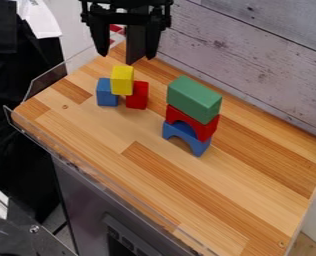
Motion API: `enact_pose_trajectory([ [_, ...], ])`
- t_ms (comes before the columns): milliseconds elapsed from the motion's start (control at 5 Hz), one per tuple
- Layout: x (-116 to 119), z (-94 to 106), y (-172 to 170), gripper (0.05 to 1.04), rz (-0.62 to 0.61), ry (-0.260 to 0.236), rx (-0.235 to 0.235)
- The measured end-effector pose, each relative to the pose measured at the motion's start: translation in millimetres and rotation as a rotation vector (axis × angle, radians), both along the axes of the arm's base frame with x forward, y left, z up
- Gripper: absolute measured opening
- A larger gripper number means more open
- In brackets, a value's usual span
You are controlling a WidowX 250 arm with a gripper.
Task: Picked the yellow cube placed it on top of green rectangular shape
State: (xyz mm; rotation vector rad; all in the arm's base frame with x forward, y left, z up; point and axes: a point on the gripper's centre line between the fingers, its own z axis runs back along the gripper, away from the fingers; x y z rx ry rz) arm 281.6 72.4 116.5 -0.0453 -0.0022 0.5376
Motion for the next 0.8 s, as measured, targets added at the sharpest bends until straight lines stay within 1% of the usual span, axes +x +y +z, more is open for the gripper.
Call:
enact_pose_trajectory([
  [200, -2, -8.7, -1, 0.999, 0.003, 0.030, -0.012],
  [400, 4, -23.4, 10, 0.999, 0.007, 0.053, -0.059],
  [600, 7, -29.0, 34, 0.999, 0.054, 0.070, -0.078],
  [800, 10, -31.5, 39, 0.999, 0.046, 0.087, -0.075],
])
